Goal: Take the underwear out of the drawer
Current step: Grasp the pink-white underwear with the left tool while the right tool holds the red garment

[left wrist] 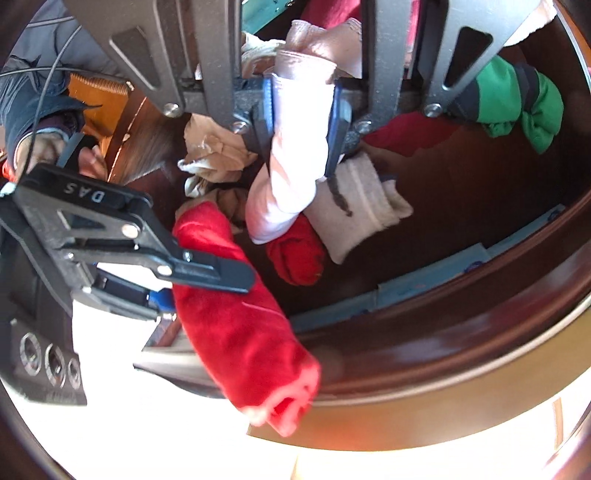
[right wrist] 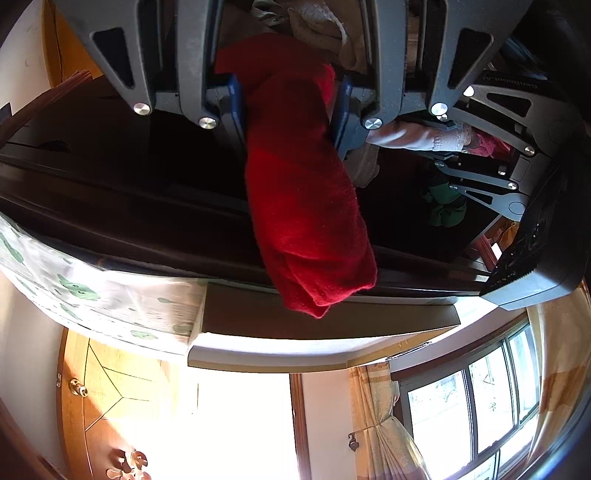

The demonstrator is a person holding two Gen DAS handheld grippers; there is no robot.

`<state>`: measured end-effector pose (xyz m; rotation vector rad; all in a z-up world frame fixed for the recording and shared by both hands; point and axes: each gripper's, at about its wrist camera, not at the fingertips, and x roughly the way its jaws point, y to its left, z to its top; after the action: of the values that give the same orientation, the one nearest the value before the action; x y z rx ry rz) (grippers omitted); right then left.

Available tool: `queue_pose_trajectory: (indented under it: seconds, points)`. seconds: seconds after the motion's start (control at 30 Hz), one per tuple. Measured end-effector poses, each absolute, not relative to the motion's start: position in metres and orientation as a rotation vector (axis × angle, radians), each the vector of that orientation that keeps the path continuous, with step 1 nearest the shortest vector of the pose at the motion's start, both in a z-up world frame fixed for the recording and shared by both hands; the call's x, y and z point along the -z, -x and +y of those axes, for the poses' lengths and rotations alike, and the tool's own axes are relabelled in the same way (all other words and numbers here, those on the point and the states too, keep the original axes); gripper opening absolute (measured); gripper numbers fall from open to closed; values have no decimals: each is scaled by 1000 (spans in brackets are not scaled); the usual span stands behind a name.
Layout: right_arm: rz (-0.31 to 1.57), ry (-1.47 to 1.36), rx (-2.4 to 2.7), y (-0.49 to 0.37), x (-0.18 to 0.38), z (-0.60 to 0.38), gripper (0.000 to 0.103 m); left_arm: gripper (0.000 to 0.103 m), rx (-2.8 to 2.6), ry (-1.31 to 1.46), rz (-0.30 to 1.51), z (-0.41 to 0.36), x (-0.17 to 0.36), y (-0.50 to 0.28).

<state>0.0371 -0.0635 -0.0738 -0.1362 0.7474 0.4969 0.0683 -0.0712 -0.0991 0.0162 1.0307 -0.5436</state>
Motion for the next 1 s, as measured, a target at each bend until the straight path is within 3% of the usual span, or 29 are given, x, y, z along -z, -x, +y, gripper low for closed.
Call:
queue_pose_trajectory:
  seconds: [1.0]
  points:
    - [680,106,-499,-31,68,-69,41,19,463,123,753,9,69,-18]
